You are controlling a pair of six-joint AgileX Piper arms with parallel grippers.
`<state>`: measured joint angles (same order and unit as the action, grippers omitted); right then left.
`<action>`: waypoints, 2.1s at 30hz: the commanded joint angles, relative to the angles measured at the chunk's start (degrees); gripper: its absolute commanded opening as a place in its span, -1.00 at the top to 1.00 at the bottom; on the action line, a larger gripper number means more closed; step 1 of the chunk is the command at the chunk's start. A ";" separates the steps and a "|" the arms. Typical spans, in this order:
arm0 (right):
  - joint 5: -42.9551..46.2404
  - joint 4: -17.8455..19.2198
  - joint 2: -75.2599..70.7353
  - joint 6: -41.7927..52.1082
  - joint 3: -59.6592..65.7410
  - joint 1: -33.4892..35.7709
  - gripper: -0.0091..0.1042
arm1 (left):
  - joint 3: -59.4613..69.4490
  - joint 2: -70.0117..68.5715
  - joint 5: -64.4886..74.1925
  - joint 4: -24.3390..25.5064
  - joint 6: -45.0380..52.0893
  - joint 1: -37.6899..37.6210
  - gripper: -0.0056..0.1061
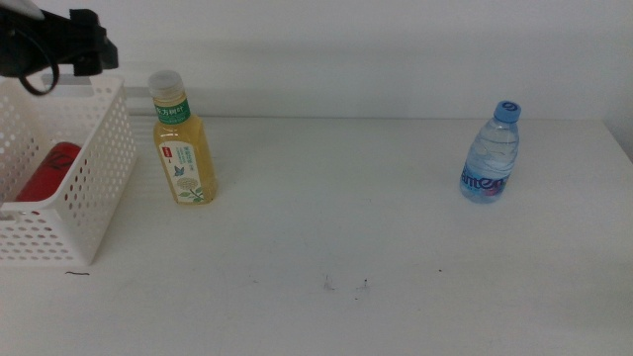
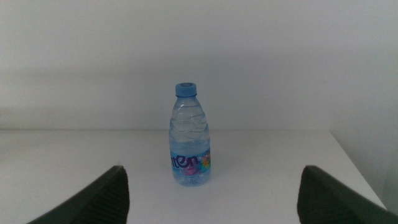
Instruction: Use arms to grab the bottles and put them into the dustbin to the left of the table.
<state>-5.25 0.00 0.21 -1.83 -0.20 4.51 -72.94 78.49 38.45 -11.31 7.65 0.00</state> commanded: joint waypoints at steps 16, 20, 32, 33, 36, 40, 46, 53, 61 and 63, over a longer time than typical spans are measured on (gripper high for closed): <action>0.45 0.33 -0.21 0.21 0.20 0.00 -0.80 | 20.85 -17.93 -12.63 -1.17 -0.38 -9.18 -0.78; 0.45 0.33 -0.21 0.21 0.20 0.00 -0.80 | 27.74 -21.43 -17.99 -0.18 -0.38 -9.18 -0.78; 0.45 0.33 -0.21 0.21 0.20 0.00 -0.80 | 44.54 -34.81 -34.38 5.96 -4.19 -10.39 -0.78; 0.45 0.33 -0.21 0.21 0.20 0.00 -0.80 | 45.81 -35.62 -34.38 5.96 -5.96 -11.34 -0.78; 0.45 0.33 -0.21 0.21 0.20 0.00 -0.80 | 49.45 -36.63 -36.40 7.73 -11.18 -13.82 -0.78; 0.45 0.33 -0.21 0.21 0.20 0.00 -0.80 | 54.19 -36.13 -41.77 9.63 -13.16 -16.28 -0.78; 0.45 0.33 -0.21 0.21 0.20 0.00 -0.80 | 60.73 -33.55 -53.84 9.18 -13.16 -17.13 -0.78; 0.45 0.33 -0.21 0.21 0.20 0.00 -0.80 | 63.99 -30.78 -57.52 7.97 -13.16 -17.13 -0.78; 0.45 0.33 -0.21 0.21 0.20 0.00 -0.80 | 64.19 -30.84 -58.35 8.26 -13.04 -17.13 -0.78; 0.45 0.33 -0.21 0.21 0.20 0.00 -0.80 | 64.19 -30.84 -58.50 8.37 -11.59 -17.13 -0.78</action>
<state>-5.25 0.00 0.21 -1.83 -0.20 4.51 -9.00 47.56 -18.57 -3.01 -4.40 -16.89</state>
